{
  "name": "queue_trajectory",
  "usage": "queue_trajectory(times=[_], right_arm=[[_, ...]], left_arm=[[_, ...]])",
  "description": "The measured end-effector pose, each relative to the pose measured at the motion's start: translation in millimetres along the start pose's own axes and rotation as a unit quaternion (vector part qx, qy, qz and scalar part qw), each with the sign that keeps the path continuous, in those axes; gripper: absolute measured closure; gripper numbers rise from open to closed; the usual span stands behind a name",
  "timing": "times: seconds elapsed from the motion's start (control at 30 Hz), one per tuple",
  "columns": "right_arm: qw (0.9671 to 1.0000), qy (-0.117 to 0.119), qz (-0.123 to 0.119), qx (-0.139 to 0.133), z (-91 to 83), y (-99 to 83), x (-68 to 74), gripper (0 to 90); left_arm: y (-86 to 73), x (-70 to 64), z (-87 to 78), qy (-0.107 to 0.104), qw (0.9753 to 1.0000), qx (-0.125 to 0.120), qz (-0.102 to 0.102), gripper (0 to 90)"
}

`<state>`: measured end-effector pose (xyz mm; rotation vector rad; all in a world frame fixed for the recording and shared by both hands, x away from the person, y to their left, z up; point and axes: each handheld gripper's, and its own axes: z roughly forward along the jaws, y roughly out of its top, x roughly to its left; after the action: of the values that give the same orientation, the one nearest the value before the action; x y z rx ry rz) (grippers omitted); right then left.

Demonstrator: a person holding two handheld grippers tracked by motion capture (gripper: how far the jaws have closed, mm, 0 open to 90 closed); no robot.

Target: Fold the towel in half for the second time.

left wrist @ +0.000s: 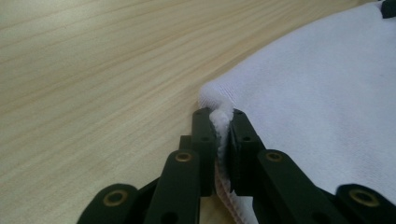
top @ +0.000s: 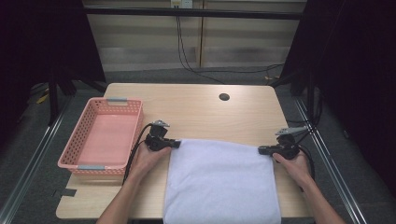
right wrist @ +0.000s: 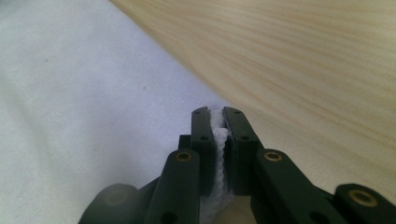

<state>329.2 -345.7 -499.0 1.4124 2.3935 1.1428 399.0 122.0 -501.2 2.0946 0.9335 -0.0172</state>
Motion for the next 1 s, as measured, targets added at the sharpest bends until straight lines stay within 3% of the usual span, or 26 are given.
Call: queue_trajectory(times=[0.07, 0.13, 0.27, 0.4, 0.43, 0.53, 0.87, 1.0], right_arm=[[0.9998, 0.004, 0.006, -0.016, -4.7, 2.9, -1.7, 84.3], [0.9994, 0.004, 0.008, -0.033, -10.2, 6.7, -3.1, 84.5], [0.9989, 0.009, 0.005, -0.047, -17.9, 11.7, -3.6, 84.8], [0.9979, 0.013, 0.005, -0.064, -24.3, 20.0, -4.7, 84.9], [0.9968, 0.014, 0.005, -0.078, -28.4, 26.4, -6.4, 85.0], [0.9960, 0.015, 0.004, -0.088, -32.7, 33.5, -7.4, 85.0], [0.9930, 0.004, -0.007, -0.118, -43.9, 72.4, -14.3, 85.1], [0.9914, -0.001, -0.008, -0.131, -46.0, 91.0, -17.7, 85.1]], left_arm=[[-0.1, -0.4, -3.4, -0.009, 0.9997, -0.015, -0.016, 84.4], [1.9, -1.9, -7.6, -0.005, 0.9996, -0.024, -0.016, 84.7], [10.4, -6.6, -22.2, -0.019, 0.9983, -0.053, -0.015, 84.8], [22.7, -10.3, -33.9, -0.009, 0.9983, -0.058, -0.003, 84.9], [26.0, -10.6, -37.1, -0.010, 0.9978, -0.065, -0.005, 85.0], [36.3, -9.0, -45.7, -0.008, 0.9969, -0.078, -0.005, 85.1], [64.5, 1.1, -54.0, 0.007, 0.9946, -0.103, 0.001, 85.1], [79.1, 6.1, -60.6, 0.015, 0.9921, -0.124, -0.001, 85.1]])
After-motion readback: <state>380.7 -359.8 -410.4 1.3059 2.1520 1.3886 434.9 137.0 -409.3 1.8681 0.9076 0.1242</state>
